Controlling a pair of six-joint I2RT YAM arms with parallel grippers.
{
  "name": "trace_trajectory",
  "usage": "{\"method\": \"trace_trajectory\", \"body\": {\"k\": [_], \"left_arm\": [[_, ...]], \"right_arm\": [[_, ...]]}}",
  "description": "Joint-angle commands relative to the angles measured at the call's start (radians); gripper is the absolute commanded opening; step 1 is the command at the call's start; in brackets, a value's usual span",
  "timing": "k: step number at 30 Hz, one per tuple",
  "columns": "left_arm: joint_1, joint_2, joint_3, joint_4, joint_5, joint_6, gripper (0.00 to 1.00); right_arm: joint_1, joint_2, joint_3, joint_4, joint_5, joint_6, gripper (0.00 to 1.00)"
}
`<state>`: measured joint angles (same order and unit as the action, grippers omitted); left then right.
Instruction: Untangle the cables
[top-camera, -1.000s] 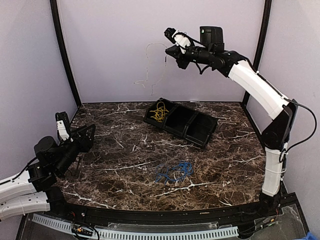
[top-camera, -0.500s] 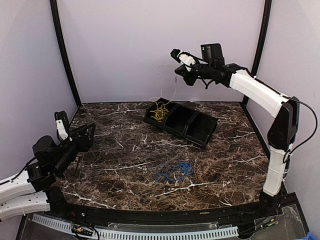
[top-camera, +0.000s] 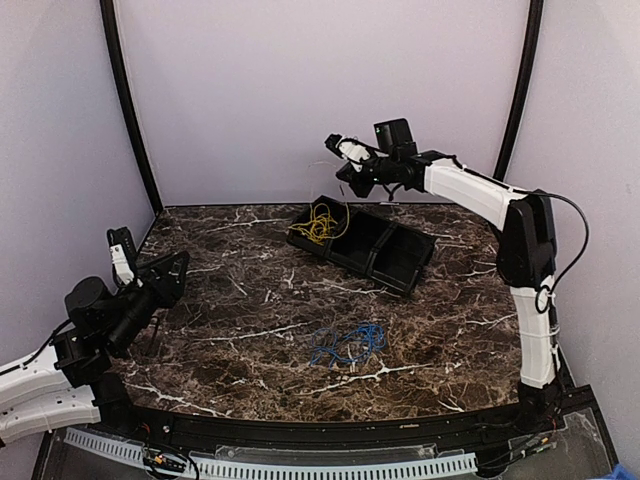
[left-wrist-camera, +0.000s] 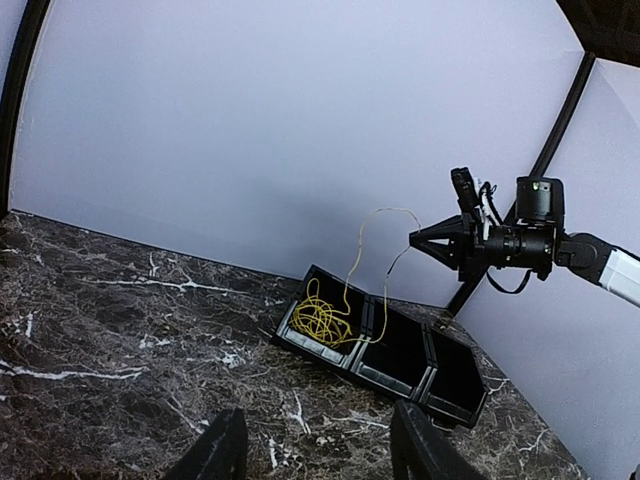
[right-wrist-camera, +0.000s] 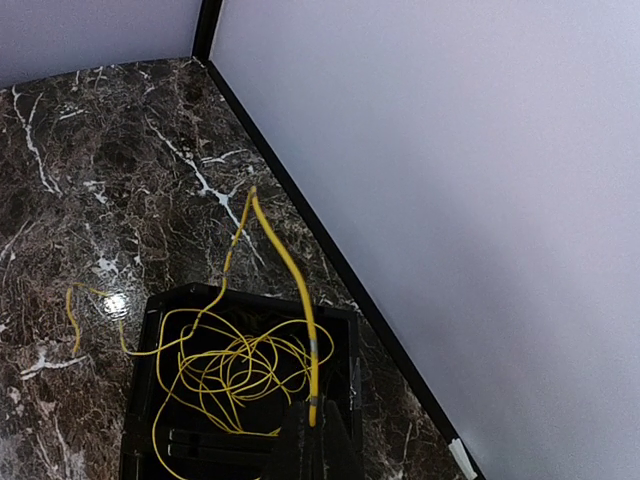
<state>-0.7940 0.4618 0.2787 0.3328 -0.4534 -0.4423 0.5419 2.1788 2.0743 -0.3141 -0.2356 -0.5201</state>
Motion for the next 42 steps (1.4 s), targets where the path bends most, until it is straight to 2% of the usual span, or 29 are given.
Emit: {"method": "trace_trajectory", "body": {"k": [1,9,14,19,24,33,42], "left_arm": [[0.006,0.006,-0.016,-0.007,-0.007,-0.007,0.51],[0.006,0.047,-0.021,-0.003,0.007,-0.034,0.52],[0.006,0.06,-0.03,-0.003,0.018,-0.046,0.52],[0.006,0.065,-0.037,-0.008,0.022,-0.012,0.52],[0.006,0.066,-0.049,-0.015,0.028,-0.002,0.52],[0.006,0.114,-0.051,0.014,0.03,-0.018,0.52],[0.006,0.105,-0.03,-0.02,0.011,-0.075,0.52]], "right_arm": [[-0.004,0.071,0.082,0.028,-0.002,0.004,0.0],[-0.004,0.174,0.178,0.028,0.011,-0.001,0.0],[0.001,0.171,0.227,0.025,-0.002,0.023,0.0],[0.04,0.135,0.208,0.027,0.043,-0.031,0.0],[0.07,0.174,0.226,0.044,0.114,-0.076,0.0],[0.096,0.15,0.256,0.056,0.131,-0.139,0.0],[0.075,0.212,0.262,0.11,0.132,-0.176,0.0]]}}
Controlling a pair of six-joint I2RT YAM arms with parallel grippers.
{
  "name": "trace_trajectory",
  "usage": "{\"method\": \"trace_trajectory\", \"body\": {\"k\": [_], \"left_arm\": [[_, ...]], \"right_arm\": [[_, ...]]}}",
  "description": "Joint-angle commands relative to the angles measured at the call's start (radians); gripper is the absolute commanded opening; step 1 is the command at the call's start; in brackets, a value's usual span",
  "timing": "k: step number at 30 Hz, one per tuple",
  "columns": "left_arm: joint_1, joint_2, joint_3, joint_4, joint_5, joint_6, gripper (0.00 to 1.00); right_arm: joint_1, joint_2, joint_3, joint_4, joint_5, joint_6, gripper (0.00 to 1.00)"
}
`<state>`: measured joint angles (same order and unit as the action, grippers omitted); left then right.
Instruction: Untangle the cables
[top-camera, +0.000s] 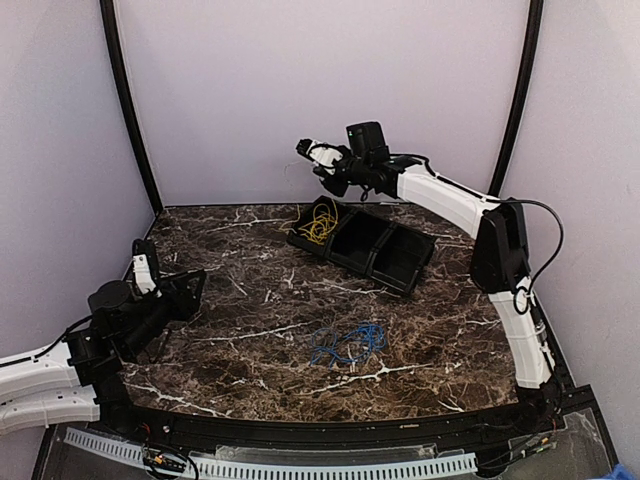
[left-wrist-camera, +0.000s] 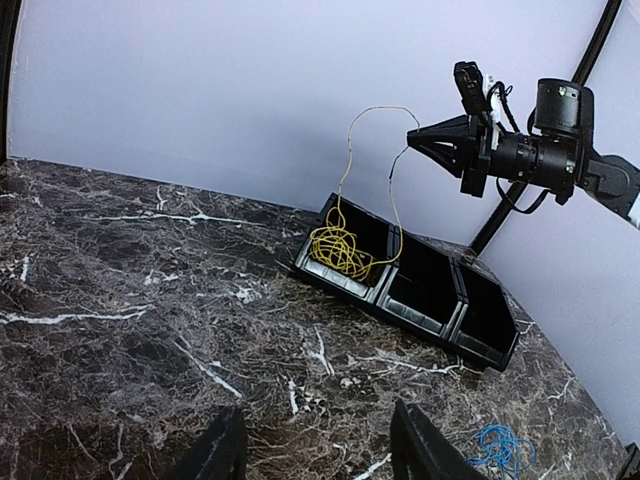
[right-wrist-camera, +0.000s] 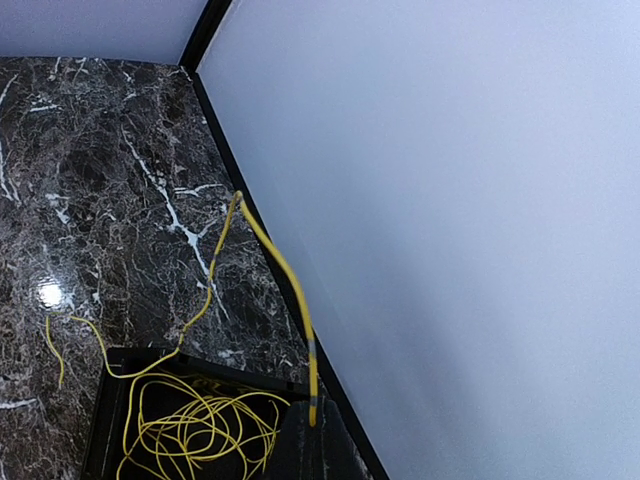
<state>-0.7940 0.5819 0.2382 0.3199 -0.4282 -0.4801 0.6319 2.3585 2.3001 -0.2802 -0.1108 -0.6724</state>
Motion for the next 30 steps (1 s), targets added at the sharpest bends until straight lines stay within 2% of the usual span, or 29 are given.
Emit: {"method": "trace_trajectory", "body": {"k": [1,6,13,21,25,30], "left_arm": [[0.006,-0.023,0.016,-0.016,-0.021,-0.043,0.52],[0.006,-0.051,0.055,-0.08,-0.044,-0.072,0.52],[0.006,-0.106,0.077,-0.159,-0.035,-0.07,0.51],[0.006,-0.185,-0.019,-0.087,-0.063,-0.095,0.51],[0.006,-0.121,-0.072,0.043,-0.069,-0.118,0.5],[0.006,0.038,-0.027,0.135,-0.002,-0.113,0.48]], "right_arm": [[-0.018,0.045,0.056,0.085,0.005,-0.024,0.0],[-0.023,0.083,0.098,0.116,-0.006,-0.032,0.0],[-0.043,0.127,0.0,0.146,0.0,-0.054,0.0],[-0.11,0.103,-0.119,0.199,-0.053,-0.012,0.0],[-0.112,0.113,-0.145,0.189,-0.132,-0.022,0.0],[-0.106,0.107,-0.145,0.175,-0.197,-0.005,0.0]]}}
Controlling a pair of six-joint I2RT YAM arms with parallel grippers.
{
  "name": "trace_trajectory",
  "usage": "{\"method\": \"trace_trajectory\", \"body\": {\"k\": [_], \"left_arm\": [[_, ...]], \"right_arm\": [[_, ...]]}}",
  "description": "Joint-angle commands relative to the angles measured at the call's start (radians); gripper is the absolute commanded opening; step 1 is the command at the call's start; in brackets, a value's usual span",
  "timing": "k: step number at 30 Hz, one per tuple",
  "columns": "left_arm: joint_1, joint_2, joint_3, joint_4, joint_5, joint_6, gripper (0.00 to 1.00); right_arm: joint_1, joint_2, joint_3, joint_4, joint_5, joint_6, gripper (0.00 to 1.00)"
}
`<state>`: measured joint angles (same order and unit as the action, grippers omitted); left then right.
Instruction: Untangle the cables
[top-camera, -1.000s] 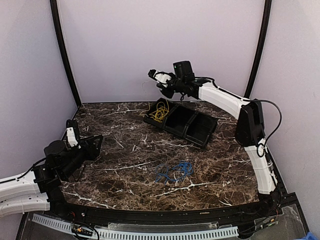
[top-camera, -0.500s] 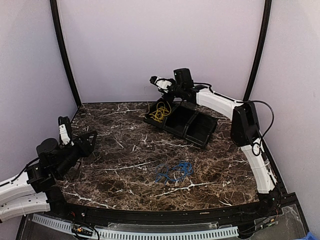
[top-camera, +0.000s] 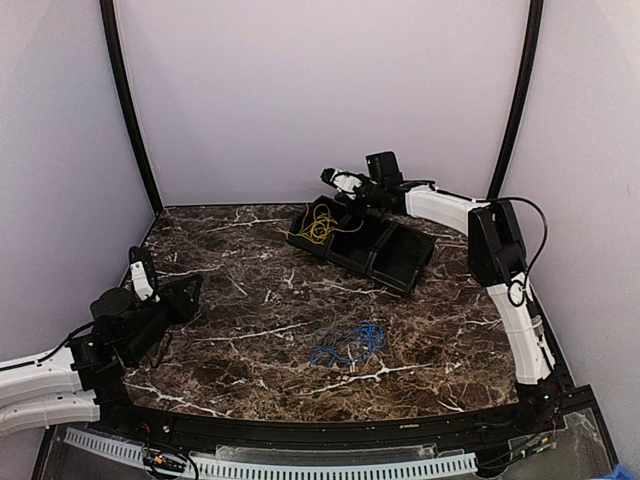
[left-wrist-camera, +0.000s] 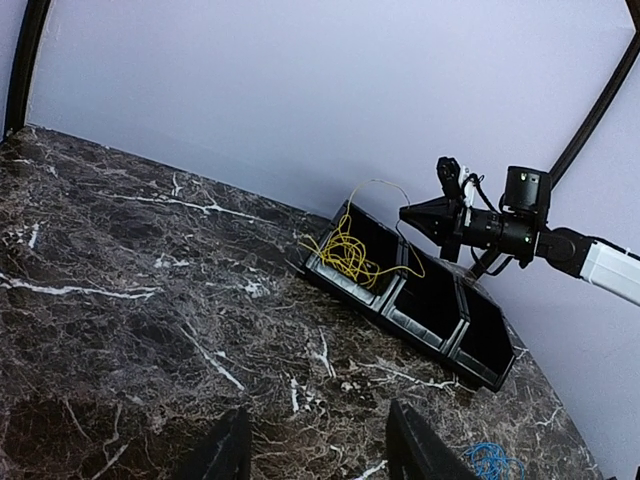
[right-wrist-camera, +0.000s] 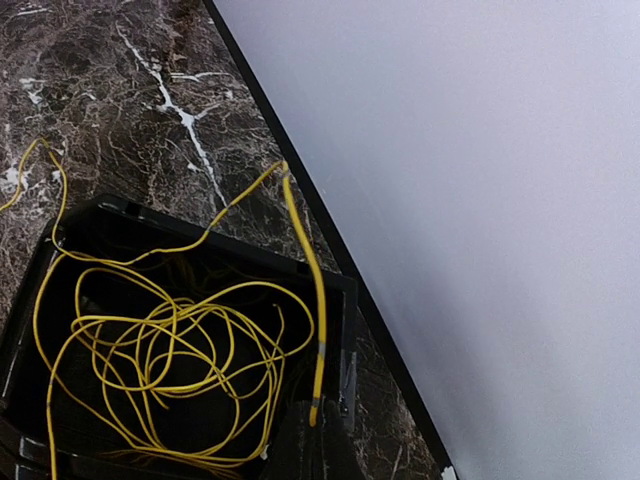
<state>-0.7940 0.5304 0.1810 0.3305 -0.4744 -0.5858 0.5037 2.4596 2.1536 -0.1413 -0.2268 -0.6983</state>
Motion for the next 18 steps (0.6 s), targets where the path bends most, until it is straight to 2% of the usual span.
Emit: {"method": "trace_trajectory", "body": {"k": [1,7,18], "left_arm": [[0.006,0.132,0.049,0.135,0.054,-0.001,0.48],[0.006,0.264,0.087,0.194,0.123,-0.01,0.47],[0.006,0.27,0.062,0.217,0.127,-0.036,0.47]], "right_arm": [[0.023,0.01,0.016,0.034,-0.087,0.029,0.0],[0.039,0.03,0.096,0.017,-0.156,0.078,0.0],[0.067,0.085,0.226,0.061,-0.193,0.133,0.0]]}}
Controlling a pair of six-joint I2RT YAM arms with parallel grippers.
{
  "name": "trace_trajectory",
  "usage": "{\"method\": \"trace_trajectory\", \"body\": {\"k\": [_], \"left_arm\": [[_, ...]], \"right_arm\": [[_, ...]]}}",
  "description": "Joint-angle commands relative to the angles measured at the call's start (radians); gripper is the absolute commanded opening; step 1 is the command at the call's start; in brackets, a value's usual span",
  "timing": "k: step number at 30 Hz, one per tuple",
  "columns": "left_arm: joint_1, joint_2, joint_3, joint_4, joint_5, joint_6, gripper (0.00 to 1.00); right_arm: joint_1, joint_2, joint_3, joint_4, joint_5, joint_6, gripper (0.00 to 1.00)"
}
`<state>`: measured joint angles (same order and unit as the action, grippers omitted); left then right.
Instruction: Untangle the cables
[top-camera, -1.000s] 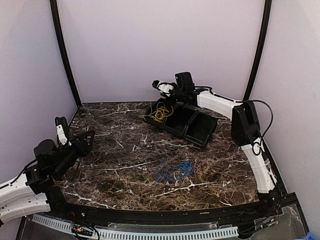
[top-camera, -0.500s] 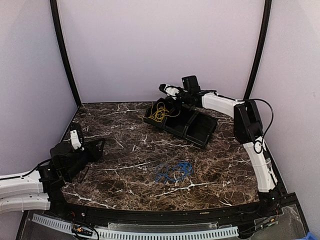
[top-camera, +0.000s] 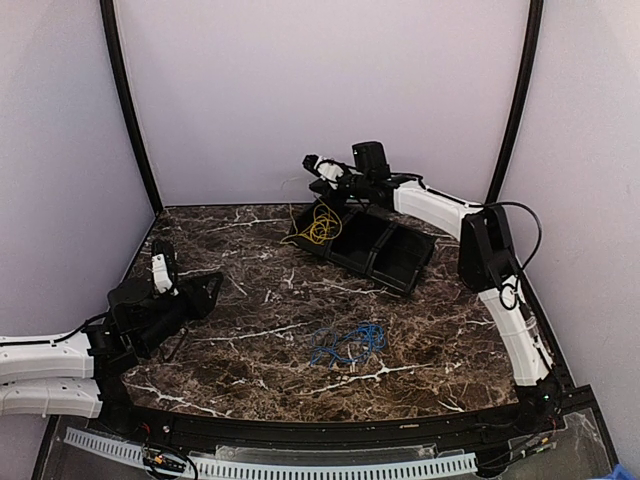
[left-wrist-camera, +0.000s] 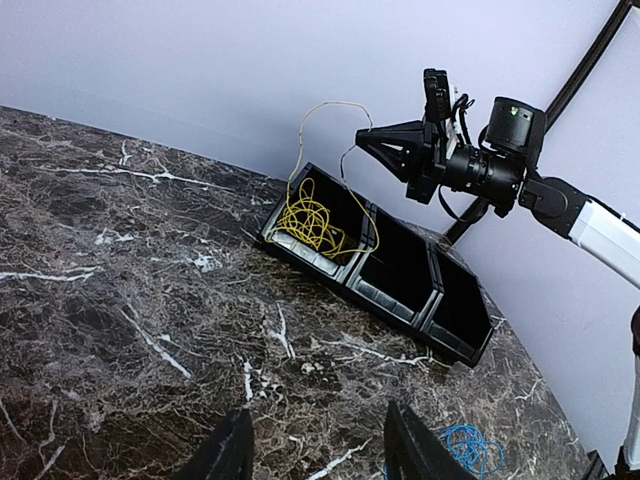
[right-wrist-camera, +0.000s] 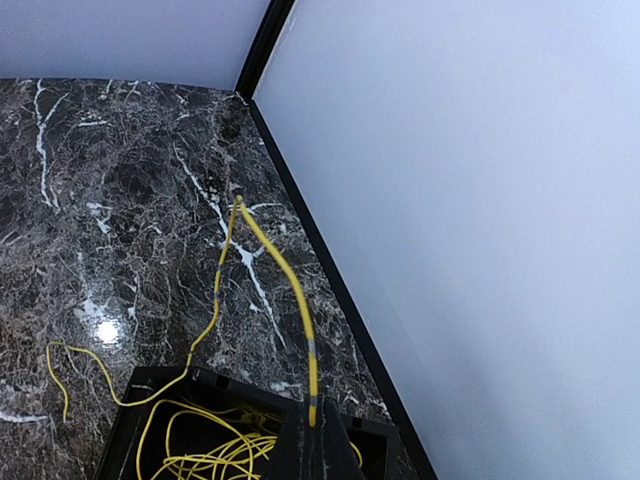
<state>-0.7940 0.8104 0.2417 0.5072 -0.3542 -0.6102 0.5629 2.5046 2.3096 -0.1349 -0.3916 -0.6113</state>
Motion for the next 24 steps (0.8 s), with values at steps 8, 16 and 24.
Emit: {"method": "trace_trajectory", "body": {"k": [8,16,24], "left_arm": [[0.006,0.023,0.007,0.058,0.018,-0.026,0.47],[0.006,0.059,0.029,0.057,0.025,-0.03,0.47],[0.006,0.126,0.048,0.099,0.017,-0.038,0.48]], "right_arm": [[0.007,0.077,0.075,0.118,0.015,0.02,0.0],[0.003,0.093,0.117,0.192,-0.004,0.011,0.0],[-0.001,0.103,0.183,0.201,-0.054,0.097,0.0]]}}
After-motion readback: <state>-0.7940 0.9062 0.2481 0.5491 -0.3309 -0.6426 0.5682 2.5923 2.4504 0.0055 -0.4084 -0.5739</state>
